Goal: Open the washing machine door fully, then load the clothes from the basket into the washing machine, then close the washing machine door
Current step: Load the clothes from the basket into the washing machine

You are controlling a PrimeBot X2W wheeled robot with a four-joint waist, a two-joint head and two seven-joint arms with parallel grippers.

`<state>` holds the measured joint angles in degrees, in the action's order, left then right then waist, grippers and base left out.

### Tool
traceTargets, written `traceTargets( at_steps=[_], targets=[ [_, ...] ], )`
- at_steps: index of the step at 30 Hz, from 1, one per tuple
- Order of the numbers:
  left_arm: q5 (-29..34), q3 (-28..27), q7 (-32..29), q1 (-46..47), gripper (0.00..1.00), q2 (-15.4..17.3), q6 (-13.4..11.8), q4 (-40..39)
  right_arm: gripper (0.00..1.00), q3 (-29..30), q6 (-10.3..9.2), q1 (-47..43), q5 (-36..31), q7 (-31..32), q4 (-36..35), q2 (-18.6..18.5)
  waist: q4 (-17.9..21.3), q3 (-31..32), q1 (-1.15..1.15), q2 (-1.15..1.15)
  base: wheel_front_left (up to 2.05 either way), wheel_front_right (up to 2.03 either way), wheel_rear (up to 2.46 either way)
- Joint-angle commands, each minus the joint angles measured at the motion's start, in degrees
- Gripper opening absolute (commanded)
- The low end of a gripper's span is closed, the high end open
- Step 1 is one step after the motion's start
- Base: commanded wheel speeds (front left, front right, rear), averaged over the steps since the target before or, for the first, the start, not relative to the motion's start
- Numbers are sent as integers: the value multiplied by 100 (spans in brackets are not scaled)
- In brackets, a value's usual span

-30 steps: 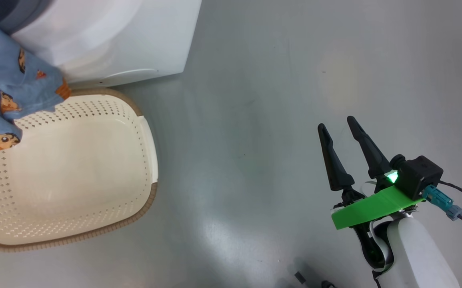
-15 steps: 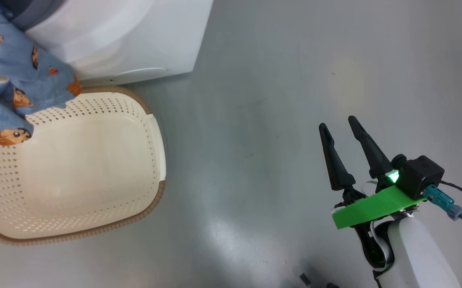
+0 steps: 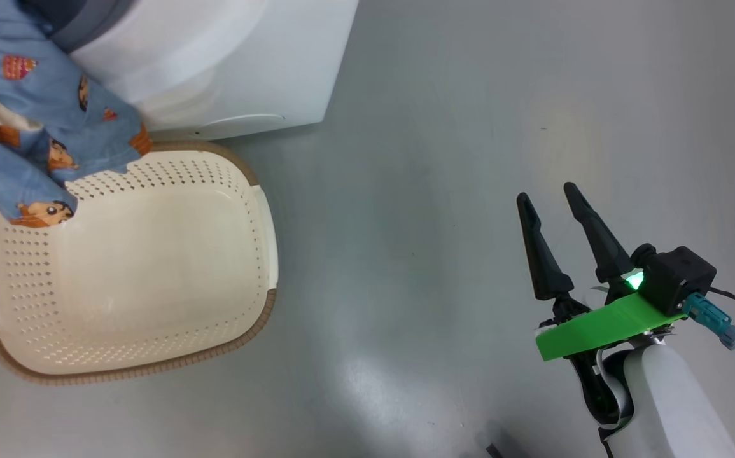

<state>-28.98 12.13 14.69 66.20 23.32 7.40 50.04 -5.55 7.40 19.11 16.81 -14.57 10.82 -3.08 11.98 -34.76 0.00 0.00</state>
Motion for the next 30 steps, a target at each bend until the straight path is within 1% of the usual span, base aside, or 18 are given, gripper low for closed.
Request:
traceTargets(
  at_steps=[1,10,18,22,30],
  targets=[
    [75,-203,30,-216,100,215,9,-238,100,-84,9,-32,-42,-43,-115,-4,-42,42,0,0,0,0,0],
    [474,-822,30,-1462,100,-230,9,-1225,100,14,9,-111,-57,-43,-106,-137,-219,286,0,0,0,0,0],
    [722,-1364,30,-2754,100,-635,9,-2205,100,101,9,-217,-58,-43,-105,-271,-391,505,0,0,0,0,0],
    [847,-1568,30,-3363,100,-784,9,-2637,100,154,9,-252,-54,-43,-123,-322,-457,551,0,0,0,0,0],
    [1023,-1889,30,-4375,100,-983,9,-3476,100,229,9,-269,-58,-43,-166,-390,-519,544,0,0,0,0,0]
  ],
)
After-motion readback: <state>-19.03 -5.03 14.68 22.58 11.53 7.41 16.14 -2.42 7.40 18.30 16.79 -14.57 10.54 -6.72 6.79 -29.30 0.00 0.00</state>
